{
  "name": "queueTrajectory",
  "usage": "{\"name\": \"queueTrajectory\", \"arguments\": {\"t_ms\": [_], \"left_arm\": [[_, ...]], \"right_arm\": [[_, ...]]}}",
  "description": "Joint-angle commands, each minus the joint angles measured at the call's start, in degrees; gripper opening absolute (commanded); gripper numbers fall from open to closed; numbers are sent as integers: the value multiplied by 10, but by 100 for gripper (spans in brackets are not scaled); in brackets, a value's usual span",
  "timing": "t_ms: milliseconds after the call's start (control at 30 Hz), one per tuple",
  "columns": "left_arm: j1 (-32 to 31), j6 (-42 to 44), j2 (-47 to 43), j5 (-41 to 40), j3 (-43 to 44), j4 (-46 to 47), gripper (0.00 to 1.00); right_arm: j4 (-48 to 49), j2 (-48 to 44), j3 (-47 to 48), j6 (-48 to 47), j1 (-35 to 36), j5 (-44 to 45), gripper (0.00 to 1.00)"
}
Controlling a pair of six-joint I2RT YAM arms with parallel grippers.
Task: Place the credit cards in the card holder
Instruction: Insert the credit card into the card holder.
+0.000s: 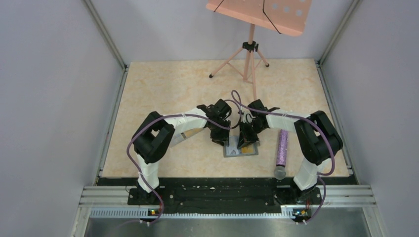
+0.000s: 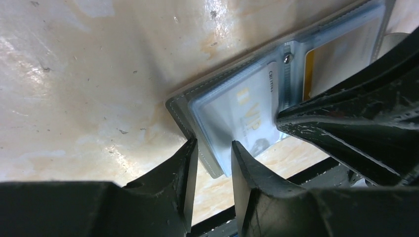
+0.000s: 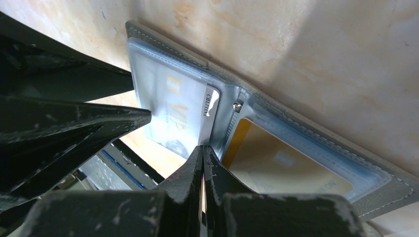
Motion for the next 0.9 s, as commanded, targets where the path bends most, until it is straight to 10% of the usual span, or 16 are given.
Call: {"name": "queueTrajectory", "arguments": {"t_ms": [0, 233, 600, 867], "left_arm": [[-2, 8, 10, 14, 24, 4, 35], [-2, 11, 10, 19, 28, 6, 15], [-5, 21, 9, 10, 39, -12, 25], [-11, 25, 8, 16, 51, -10, 5]], "right_arm": [[18, 6, 2, 4, 2, -8, 0], [18, 5, 2, 4, 3, -8, 0], [19, 6, 3, 5, 2, -7, 0], [23, 6, 4, 9, 2, -13, 0]]}}
